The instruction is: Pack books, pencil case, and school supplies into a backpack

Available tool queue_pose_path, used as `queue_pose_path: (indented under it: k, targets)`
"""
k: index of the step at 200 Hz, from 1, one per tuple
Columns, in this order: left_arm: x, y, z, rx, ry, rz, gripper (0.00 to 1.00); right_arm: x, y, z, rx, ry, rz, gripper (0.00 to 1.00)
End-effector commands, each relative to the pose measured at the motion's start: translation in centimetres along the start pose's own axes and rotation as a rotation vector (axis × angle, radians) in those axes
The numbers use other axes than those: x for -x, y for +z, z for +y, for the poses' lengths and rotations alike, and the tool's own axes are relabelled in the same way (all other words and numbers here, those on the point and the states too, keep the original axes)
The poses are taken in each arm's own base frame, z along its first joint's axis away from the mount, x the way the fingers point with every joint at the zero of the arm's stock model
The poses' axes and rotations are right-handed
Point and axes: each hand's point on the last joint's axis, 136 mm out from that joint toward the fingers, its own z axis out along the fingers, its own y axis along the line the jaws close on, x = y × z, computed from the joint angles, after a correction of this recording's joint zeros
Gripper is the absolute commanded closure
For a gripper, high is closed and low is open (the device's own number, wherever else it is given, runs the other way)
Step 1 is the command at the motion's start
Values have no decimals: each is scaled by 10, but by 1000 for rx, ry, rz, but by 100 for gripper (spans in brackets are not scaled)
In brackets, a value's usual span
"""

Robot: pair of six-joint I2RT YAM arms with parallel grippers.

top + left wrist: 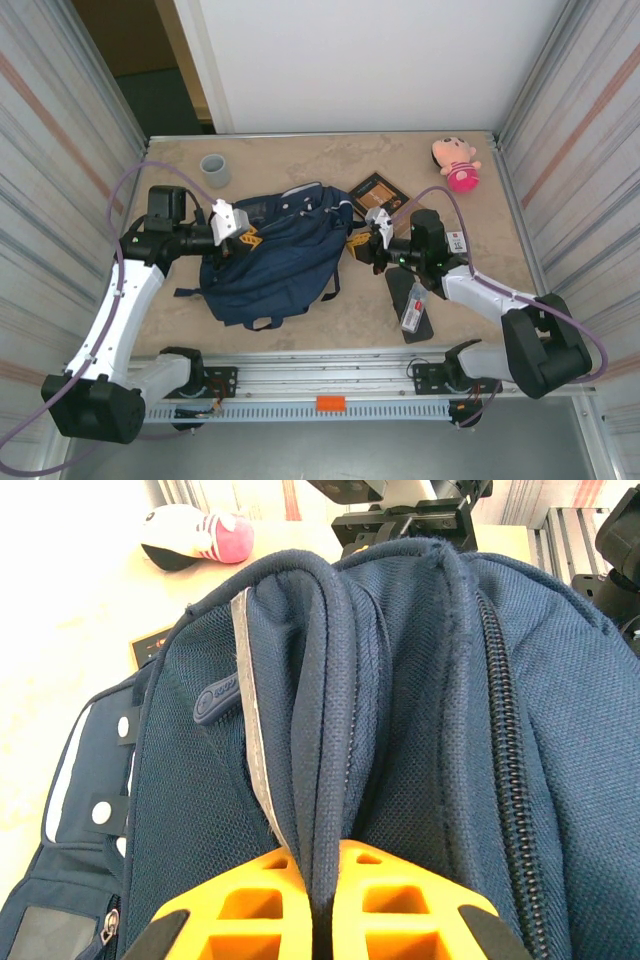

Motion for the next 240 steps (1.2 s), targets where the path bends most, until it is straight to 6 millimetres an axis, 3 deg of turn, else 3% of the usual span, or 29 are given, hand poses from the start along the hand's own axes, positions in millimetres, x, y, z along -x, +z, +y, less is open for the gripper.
queue_pose_path:
  k: [1, 18, 36, 47, 56, 85, 106, 146, 179, 219, 240]
  targets:
    - [31, -10, 0, 15, 133, -107, 100, 9, -3, -11, -47, 0, -7, 82]
    - [32, -10, -1, 12, 133, -110, 100, 2, 0, -22, -87, 1, 22, 64]
    - [32, -10, -1, 13, 133, -110, 100, -2, 4, -30, -107, -8, 32, 52]
    - [32, -10, -1, 12, 136, -112, 100, -1, 6, -31, -101, -11, 29, 36]
    - [33, -11, -2, 11, 135, -114, 100, 1, 10, -30, -84, -11, 28, 29]
    - [33, -10, -2, 7, 134, -118, 100, 8, 21, -28, -37, -31, 23, 24]
    - [32, -10, -2, 6, 133, -116, 100, 13, 24, -20, 17, -43, 7, 28]
    - [22, -7, 10, 71, 135, -76, 100, 11, 17, 0, 132, -15, 25, 61]
    - [18, -6, 15, 106, 146, -69, 100, 8, 10, 14, 207, 19, 64, 70]
    - [19, -5, 16, 110, 143, -78, 100, 11, 9, 15, 220, 33, 68, 93]
    - [17, -6, 22, 145, 138, -61, 100, 13, 11, 13, 215, 47, 69, 100]
